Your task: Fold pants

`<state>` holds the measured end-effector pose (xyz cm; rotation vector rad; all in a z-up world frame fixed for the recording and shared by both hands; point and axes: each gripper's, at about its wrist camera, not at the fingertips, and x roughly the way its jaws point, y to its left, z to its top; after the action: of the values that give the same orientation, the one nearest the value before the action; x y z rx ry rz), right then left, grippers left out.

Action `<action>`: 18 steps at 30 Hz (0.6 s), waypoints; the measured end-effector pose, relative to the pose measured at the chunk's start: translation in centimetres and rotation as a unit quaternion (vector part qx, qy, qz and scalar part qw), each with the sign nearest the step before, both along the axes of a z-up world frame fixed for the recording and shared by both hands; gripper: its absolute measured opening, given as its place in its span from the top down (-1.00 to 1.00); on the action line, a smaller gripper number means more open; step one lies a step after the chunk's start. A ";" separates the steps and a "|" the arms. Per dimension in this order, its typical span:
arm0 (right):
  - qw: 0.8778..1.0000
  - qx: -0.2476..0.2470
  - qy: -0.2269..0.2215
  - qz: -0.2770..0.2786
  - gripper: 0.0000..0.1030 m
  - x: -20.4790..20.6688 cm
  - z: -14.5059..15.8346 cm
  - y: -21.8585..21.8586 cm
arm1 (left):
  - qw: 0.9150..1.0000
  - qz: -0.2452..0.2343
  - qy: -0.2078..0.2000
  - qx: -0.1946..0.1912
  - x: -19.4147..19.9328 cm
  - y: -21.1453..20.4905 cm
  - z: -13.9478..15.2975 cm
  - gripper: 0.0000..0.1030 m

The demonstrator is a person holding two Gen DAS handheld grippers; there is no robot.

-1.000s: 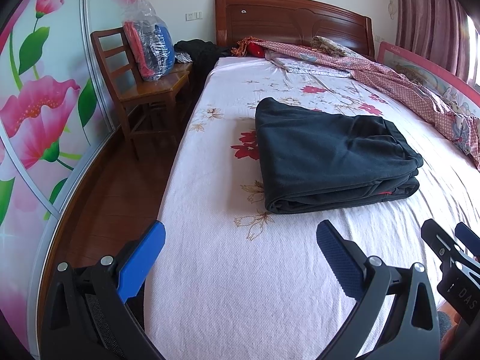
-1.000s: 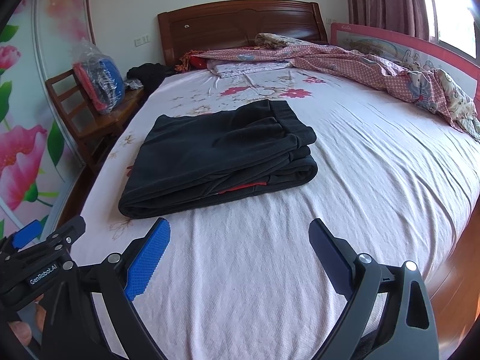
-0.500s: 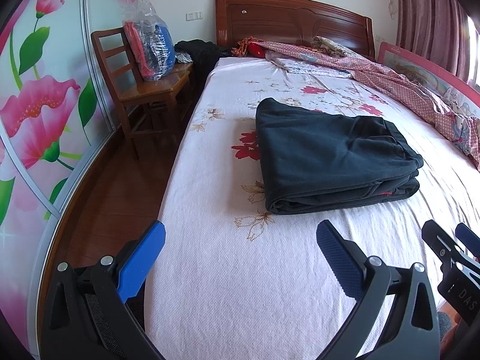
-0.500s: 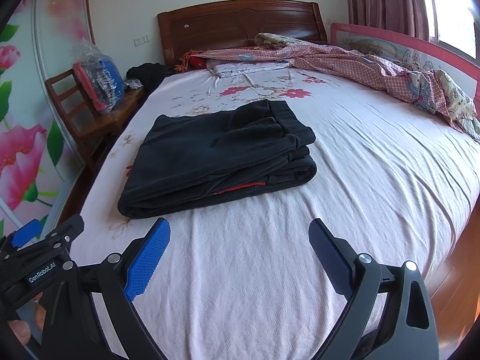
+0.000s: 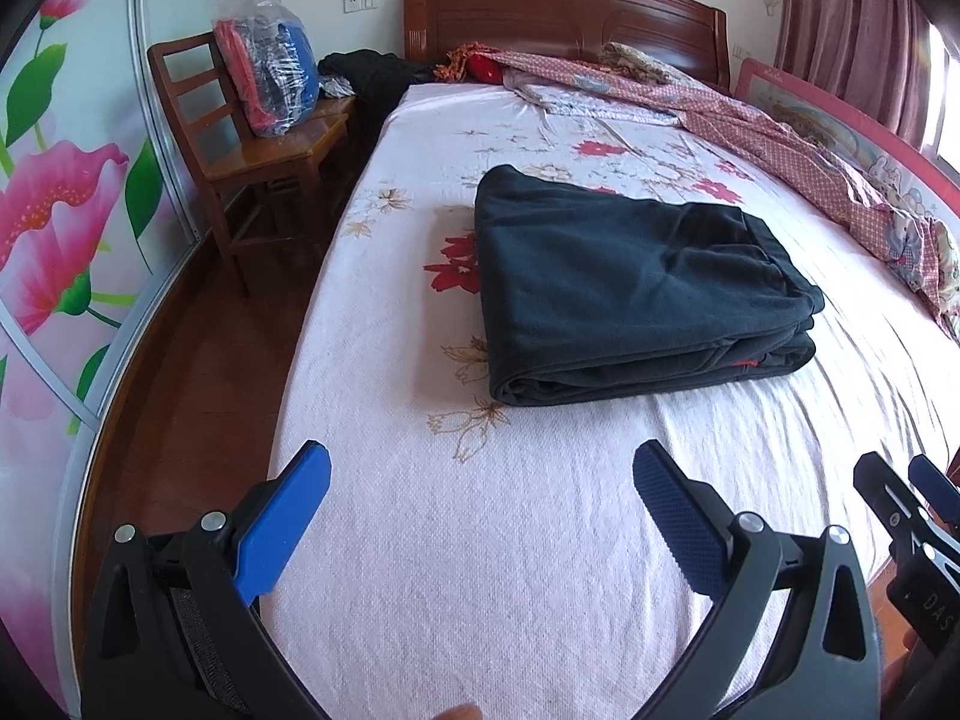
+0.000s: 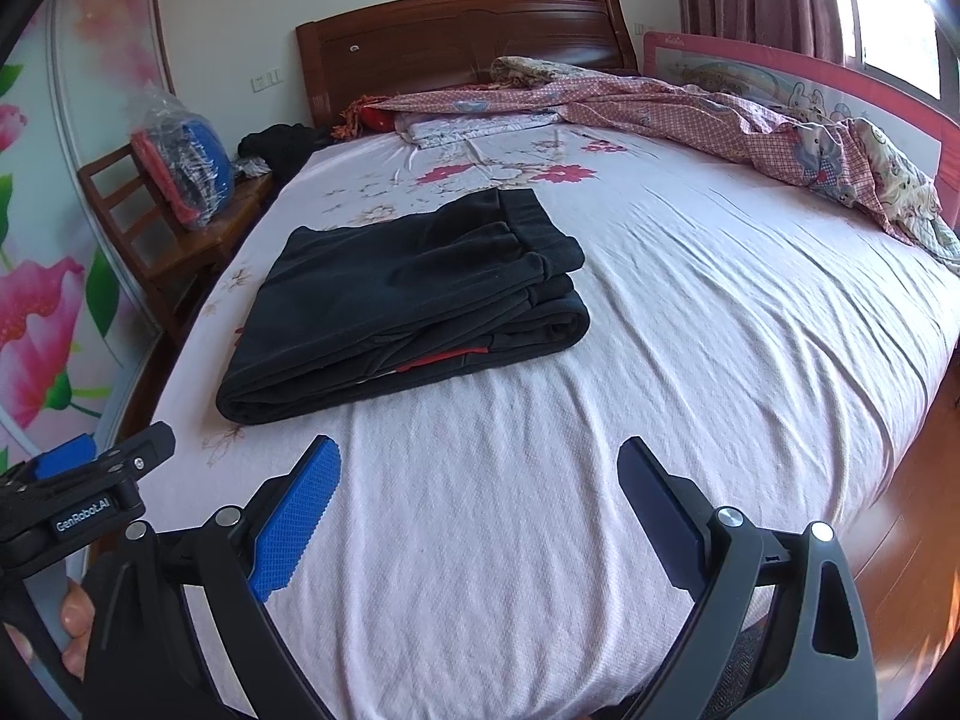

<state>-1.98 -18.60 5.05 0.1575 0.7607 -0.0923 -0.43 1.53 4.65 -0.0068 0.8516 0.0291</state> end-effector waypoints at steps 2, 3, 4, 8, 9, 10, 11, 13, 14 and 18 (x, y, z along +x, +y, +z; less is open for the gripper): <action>1.000 -0.006 0.001 -0.003 -0.80 -0.4 0.0 -0.3 | 1.000 -0.009 0.001 0.006 -0.2 -0.5 0.0 -0.97; 1.000 -0.006 0.002 -0.003 -0.80 -0.6 -0.1 -0.4 | 1.000 -0.009 0.000 0.008 -0.4 -0.7 0.0 -0.97; 1.000 -0.006 0.003 -0.004 -0.80 -0.7 -0.1 -0.6 | 1.000 -0.014 0.002 0.009 -0.5 -1.0 0.0 -0.97; 1.000 -0.001 0.008 -0.011 -0.81 -1.0 -0.4 -1.1 | 1.000 -0.021 0.015 0.003 -0.6 -1.4 -0.2 -0.97; 1.000 0.001 0.009 -0.011 -0.81 -1.0 -0.5 -1.1 | 1.000 -0.020 0.014 0.004 -0.8 -1.4 -0.2 -0.97; 1.000 0.003 0.009 -0.010 -0.81 -1.0 -0.5 -1.2 | 1.000 -0.017 0.012 0.002 -0.9 -1.4 -0.2 -0.97; 1.000 0.003 0.009 -0.010 -0.80 -1.0 -0.4 -1.1 | 1.000 -0.010 0.014 0.003 -1.0 -1.3 -0.3 -0.97; 1.000 0.003 0.006 -0.009 -0.80 -1.0 -0.2 -1.1 | 1.000 -0.005 0.017 0.003 -1.0 -1.1 -0.3 -0.96; 1.000 0.004 0.005 -0.009 -0.81 -1.0 -0.1 -1.1 | 1.000 -0.003 0.015 0.010 -1.0 -1.2 -0.3 -0.96; 1.000 0.004 0.000 -0.010 -0.80 -1.0 0.3 -1.2 | 0.999 -0.013 0.039 -0.011 -0.6 -1.0 -0.3 -0.96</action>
<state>-2.94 -19.81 5.35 0.1727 0.7601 -0.1081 -1.04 0.54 4.32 -0.0147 0.9305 -0.0037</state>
